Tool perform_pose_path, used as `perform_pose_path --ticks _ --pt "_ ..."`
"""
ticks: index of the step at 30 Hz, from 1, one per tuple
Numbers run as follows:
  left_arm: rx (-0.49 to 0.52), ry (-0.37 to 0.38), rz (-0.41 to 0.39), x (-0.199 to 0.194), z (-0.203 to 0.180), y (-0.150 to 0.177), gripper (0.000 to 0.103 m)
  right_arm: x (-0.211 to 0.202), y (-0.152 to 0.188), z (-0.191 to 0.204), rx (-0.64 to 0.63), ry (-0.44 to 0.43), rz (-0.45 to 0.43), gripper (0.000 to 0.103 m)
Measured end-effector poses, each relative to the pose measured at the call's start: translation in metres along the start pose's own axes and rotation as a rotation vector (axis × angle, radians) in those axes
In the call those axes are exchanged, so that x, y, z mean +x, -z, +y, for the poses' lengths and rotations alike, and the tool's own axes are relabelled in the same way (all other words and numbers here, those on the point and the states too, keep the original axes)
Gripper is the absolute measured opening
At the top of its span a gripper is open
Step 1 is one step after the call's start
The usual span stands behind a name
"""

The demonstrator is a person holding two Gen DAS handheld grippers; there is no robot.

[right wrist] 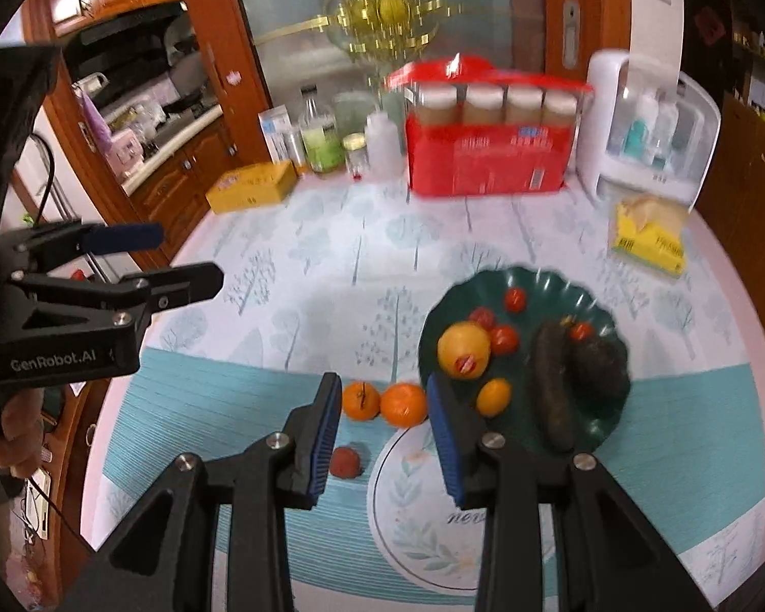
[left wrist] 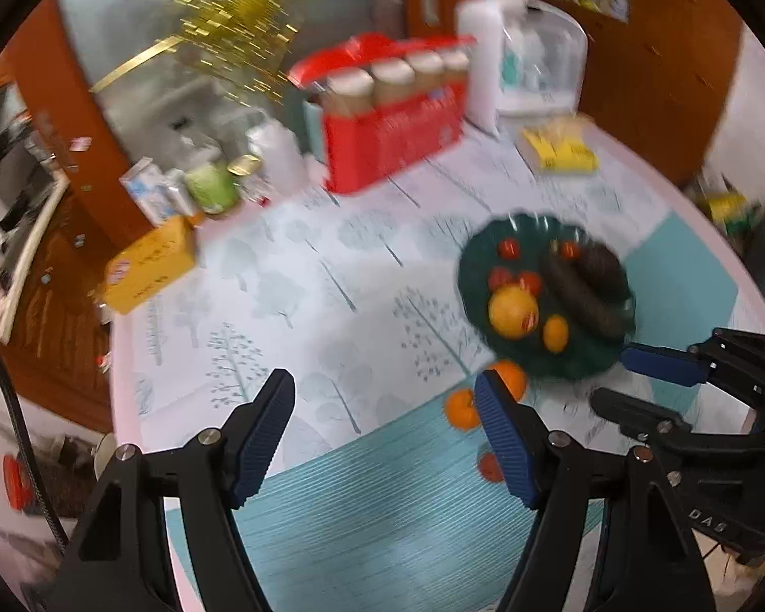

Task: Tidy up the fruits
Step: 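Move both tools back toward the tangerines and lychee on the cloth, then grasp the stemmed tangerine with the left tool while the right tool grasps the lychee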

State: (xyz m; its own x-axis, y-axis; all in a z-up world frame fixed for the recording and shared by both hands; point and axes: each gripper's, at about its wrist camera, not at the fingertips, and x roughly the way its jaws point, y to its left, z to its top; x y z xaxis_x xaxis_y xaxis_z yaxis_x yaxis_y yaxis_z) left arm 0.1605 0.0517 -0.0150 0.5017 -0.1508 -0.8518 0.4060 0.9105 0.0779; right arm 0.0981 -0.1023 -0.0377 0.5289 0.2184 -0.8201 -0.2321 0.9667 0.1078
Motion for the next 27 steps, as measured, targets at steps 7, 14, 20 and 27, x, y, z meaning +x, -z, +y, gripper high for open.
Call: perform_pose_path --ticks 7,14,20,27 --pt "0.126 0.112 0.143 0.085 -0.004 0.018 0.072 0.073 0.041 0.012 0.015 -0.009 0.153 0.035" --pt "0.169 0.213 0.261 0.142 -0.006 0.034 0.072 0.12 0.066 0.023 0.069 -0.067 0.237 0.035" --pt "0.171 0.272 0.291 0.164 -0.006 0.035 0.072 0.138 0.068 0.03 0.059 -0.064 0.239 0.032" --pt "0.176 0.353 0.309 0.184 -0.019 0.033 0.072 0.13 0.073 0.01 0.102 -0.038 0.228 0.031"
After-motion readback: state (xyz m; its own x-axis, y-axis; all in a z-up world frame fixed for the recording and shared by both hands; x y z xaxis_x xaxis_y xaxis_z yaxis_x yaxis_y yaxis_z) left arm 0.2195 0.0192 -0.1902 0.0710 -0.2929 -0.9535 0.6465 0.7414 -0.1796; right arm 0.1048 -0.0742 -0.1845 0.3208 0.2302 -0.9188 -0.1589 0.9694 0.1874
